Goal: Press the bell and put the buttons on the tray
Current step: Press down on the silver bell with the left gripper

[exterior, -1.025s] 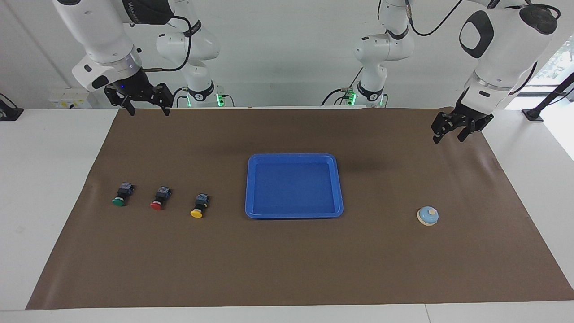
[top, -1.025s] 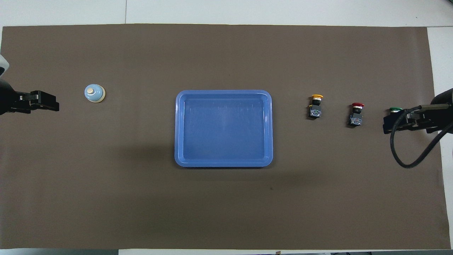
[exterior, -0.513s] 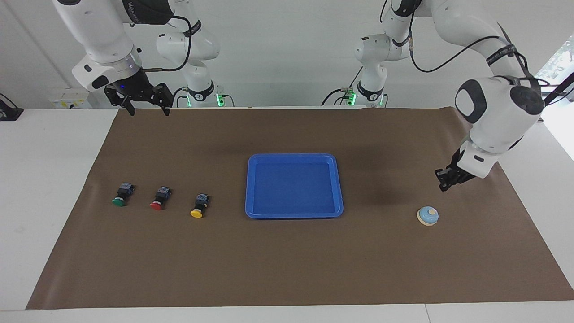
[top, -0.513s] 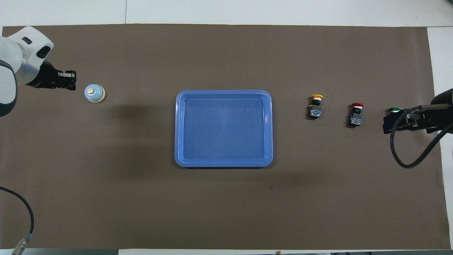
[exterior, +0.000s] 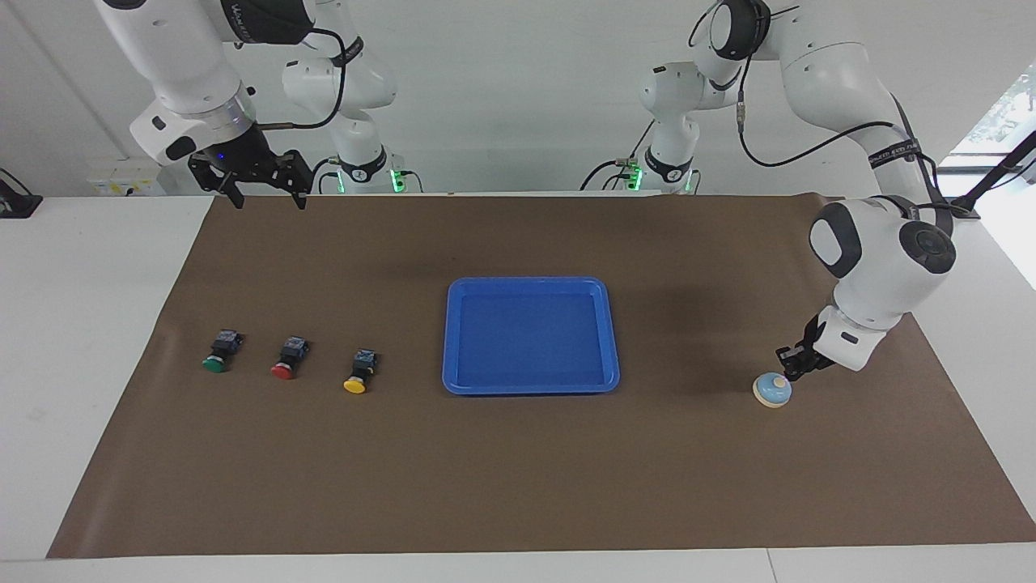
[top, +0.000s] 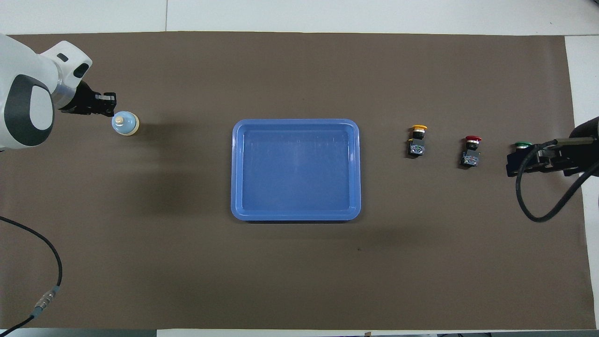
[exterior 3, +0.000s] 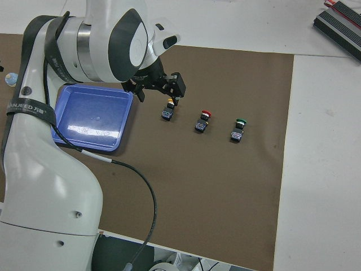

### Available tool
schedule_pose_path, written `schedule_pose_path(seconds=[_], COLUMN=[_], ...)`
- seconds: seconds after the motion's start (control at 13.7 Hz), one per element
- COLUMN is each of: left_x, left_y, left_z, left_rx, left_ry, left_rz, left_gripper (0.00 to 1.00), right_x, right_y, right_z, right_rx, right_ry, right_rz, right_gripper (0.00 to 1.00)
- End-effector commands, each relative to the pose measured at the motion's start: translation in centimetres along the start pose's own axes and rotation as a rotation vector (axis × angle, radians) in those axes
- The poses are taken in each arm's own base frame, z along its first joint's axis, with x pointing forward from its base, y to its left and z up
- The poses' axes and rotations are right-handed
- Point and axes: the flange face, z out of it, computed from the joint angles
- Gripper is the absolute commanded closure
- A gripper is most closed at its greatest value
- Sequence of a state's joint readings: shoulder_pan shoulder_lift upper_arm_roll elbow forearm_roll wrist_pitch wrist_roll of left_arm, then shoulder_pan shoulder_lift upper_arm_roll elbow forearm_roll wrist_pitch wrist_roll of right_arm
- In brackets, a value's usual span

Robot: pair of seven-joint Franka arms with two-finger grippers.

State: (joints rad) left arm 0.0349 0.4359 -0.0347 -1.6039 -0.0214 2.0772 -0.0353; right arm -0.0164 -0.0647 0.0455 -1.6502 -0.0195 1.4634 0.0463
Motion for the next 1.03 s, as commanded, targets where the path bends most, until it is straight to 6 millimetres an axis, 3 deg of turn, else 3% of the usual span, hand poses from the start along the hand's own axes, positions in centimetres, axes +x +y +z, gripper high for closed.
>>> schedule_pose_path(seconds=[0.0,0.22,0.73,0.95], left_x=[0.3,0.1,-1.8,-1.7], left_y=[-0.3,-0.6,-1.3,-1.4], left_z=[1.6,2.3,6.8,6.7], left_rx=[0.003,0.006,0.009,0.009], left_ry=[0.015,0.009,0.023,0.017], left_rz=[-0.014,-0.017,-0.029,-0.03], left_gripper=[1.0,1.0,1.0,1.0], right_x=[-0.1,-0.1,-0.1,-0.1], right_y=[0.4,0.3,0.3,0.3], right_z=[0.0,0.0,0.0,0.0], right_rx=[0.017,0.016,0.016,0.016], right_ry=[-0.011,-0.011,-0.011,-0.011], right_rz=[-0.014,-0.016,-0.016,-0.016], right_gripper=[0.0,0.0,0.0,0.0])
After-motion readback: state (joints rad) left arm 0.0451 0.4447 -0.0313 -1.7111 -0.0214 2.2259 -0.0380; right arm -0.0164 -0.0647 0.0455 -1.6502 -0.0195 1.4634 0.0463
